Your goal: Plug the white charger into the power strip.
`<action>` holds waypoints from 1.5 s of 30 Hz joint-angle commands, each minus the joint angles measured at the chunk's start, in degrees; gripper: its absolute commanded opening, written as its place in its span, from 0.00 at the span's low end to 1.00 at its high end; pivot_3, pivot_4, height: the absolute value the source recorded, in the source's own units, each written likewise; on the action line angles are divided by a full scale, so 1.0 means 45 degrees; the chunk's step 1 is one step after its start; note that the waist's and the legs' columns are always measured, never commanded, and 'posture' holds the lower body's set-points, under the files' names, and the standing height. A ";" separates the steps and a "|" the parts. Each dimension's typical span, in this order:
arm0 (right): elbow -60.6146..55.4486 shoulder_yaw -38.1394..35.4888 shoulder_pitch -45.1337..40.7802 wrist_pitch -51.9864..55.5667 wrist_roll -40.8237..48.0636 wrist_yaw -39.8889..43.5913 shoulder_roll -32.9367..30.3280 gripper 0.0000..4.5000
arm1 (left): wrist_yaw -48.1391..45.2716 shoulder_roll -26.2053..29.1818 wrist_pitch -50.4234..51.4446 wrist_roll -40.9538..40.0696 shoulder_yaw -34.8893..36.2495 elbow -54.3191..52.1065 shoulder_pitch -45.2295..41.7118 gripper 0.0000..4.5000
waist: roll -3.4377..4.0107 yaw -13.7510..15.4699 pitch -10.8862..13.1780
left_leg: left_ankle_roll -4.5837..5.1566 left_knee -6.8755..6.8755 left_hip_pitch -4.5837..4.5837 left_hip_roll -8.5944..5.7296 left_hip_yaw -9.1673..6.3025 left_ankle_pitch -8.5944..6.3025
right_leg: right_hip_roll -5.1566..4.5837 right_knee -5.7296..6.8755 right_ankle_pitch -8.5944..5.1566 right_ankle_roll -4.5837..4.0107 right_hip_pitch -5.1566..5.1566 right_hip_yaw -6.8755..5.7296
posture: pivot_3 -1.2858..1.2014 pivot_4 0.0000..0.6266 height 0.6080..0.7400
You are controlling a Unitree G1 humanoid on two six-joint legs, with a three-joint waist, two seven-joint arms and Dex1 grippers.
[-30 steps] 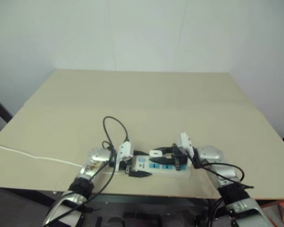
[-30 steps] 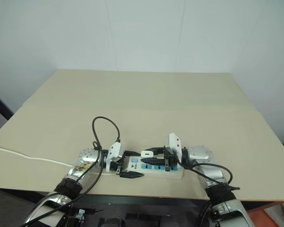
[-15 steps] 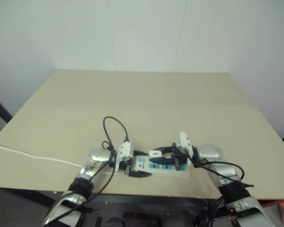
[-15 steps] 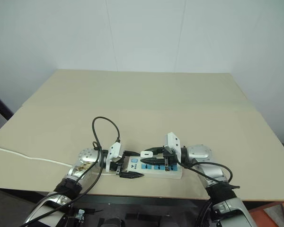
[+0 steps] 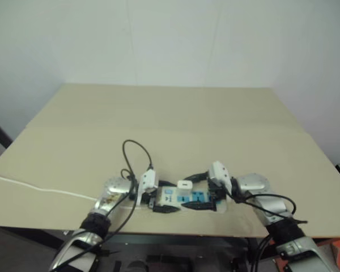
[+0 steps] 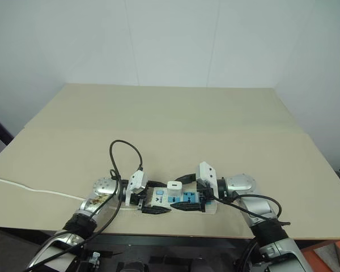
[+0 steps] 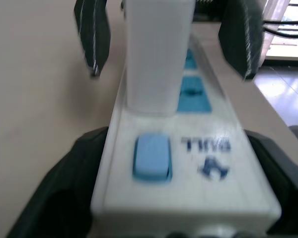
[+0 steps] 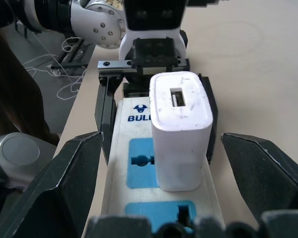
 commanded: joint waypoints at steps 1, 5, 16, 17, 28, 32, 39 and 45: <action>0.0673 0.0411 0.0453 0.0136 -0.0712 -0.0105 -0.0038 1.00 | -0.0063 0.0124 0.0428 -0.0330 0.0334 -0.0803 -0.0055 1.00 | -0.0001 0.0001 0.0000 | 0.0000 0.0000 -0.0002 0.0000 0.0000 0.0000 | 0.0000 -0.0003 0.0000 0.0000 -0.0001 0.0000 | 0.52 0.24 1.00; 0.0700 0.0231 0.0405 -0.0227 -0.0801 -0.0204 0.0010 1.00 | -0.0437 0.0571 0.1093 -0.0711 0.0519 -0.1880 -0.0038 1.00 | -0.0010 -0.0021 0.0003 | -0.0001 0.0000 -0.0001 0.0002 0.0000 0.0000 | 0.0000 -0.0002 0.0000 0.0000 0.0000 0.0000 | 0.52 0.24 1.00; -0.1947 -0.2068 0.0592 -0.0076 0.0337 -0.0283 -0.1966 1.00 | -0.0944 0.2821 0.3627 -0.2713 0.1635 -0.6219 0.0921 1.00 | 0.0005 -0.0015 0.0072 | -0.0001 -0.0001 -0.0136 0.0005 0.0001 0.0000 | -0.0002 0.0003 0.0000 -0.0002 -0.0135 0.0002 | 0.52 0.24 1.00; -0.2259 -0.2346 0.0621 0.0080 0.0536 -0.0238 -0.2237 1.00 | -0.0850 0.2979 0.3747 -0.2795 0.1805 -0.6400 0.0979 1.00 | 0.0017 -0.0020 0.0098 | -0.0001 -0.0001 -0.0171 0.0003 0.0002 0.0001 | -0.0002 0.0016 0.0002 -0.0004 -0.0180 0.0007 | 0.52 0.24 1.00; -0.3091 -0.4947 0.1734 0.1537 0.1914 0.0391 -0.5230 1.00 | 0.0259 0.5278 0.4967 -0.3627 0.4346 -0.7704 0.1936 1.00 | 0.0022 -0.0042 0.0317 | -0.0001 -0.0001 -0.0185 0.0009 0.0012 0.0001 | -0.0002 0.0021 0.0000 -0.0011 -0.0200 0.0011 | 0.52 0.24 1.00; -0.3500 -0.5557 0.2381 0.1932 0.2238 0.0168 -0.5564 1.00 | 0.0640 0.6004 0.6120 -0.4414 0.5175 -0.8929 0.2704 1.00 | 0.0026 -0.0048 0.0345 | -0.0001 -0.0001 -0.0195 0.0013 0.0018 0.0001 | -0.0003 0.0016 -0.0001 -0.0010 -0.0206 0.0012 | 0.52 0.24 1.00; -0.4218 -0.6088 0.2976 0.2350 0.2403 -0.0202 -0.5605 1.00 | 0.1316 0.6609 0.7110 -0.4905 0.6006 -0.9898 0.3827 1.00 | 0.0027 -0.0064 0.0352 | -0.0001 -0.0001 -0.0183 0.0021 0.0028 0.0001 | 0.0001 0.0025 -0.0003 -0.0013 -0.0209 0.0017 | 0.52 0.24 1.00; -0.4615 -0.5806 0.3098 0.2207 0.2117 -0.0219 -0.5711 1.00 | 0.1500 0.6522 0.7173 -0.4915 0.5849 -0.9907 0.3872 1.00 | 0.0026 -0.0047 0.0353 | -0.0001 -0.0001 -0.0197 0.0020 0.0031 0.0001 | 0.0000 0.0016 -0.0003 -0.0013 -0.0215 0.0016 | 0.52 0.24 1.00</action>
